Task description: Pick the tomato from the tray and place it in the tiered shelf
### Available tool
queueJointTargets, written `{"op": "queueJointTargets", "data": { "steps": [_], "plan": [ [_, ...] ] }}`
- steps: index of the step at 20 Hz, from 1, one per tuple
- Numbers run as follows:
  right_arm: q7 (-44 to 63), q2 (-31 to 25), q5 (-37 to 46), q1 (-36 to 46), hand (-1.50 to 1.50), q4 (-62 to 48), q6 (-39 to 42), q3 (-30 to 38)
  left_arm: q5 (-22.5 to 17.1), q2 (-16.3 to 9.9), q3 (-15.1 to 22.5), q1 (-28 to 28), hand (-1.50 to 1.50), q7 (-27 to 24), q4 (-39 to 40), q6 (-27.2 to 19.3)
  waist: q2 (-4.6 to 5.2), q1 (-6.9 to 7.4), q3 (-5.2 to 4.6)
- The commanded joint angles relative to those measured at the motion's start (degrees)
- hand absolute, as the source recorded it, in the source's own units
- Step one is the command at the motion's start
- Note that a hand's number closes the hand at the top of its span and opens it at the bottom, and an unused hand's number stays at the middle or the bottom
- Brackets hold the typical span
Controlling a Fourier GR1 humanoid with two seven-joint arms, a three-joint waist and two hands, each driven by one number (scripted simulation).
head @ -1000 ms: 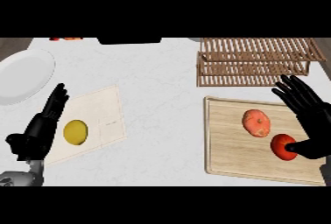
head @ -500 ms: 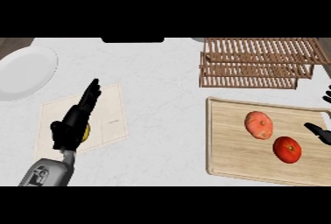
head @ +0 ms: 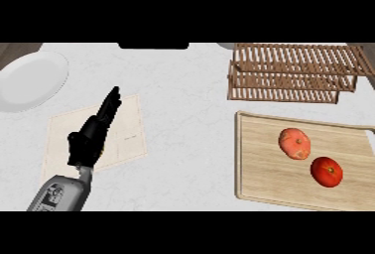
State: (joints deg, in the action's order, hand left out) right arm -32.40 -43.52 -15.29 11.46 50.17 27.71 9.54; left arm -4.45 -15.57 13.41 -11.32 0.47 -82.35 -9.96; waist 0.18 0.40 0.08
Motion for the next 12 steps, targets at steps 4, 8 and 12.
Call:
{"op": "queueJointTargets", "data": {
  "steps": [4, 8, 12],
  "plan": [
    [9.2, -7.2, 4.0, 0.4, -1.5, 11.2, 3.3, -3.4, 0.6, 0.1, -0.9, 0.9, 0.0, -1.2, 1.3, 1.2, -0.41, -0.68, -0.21],
    [14.4, -10.0, 7.1, -0.6, -1.5, 19.4, 3.6, -6.0, 0.2, 0.4, -1.9, -0.4, 0.0, -0.3, 2.2, 1.7, -0.5, -1.03, -0.23],
    [17.6, -16.0, 13.4, -0.5, -1.5, 26.0, 5.4, -9.4, 1.6, 2.5, -0.7, -1.8, 0.0, 2.2, 1.6, -0.8, -0.58, -1.32, -0.24]
  ]
}}
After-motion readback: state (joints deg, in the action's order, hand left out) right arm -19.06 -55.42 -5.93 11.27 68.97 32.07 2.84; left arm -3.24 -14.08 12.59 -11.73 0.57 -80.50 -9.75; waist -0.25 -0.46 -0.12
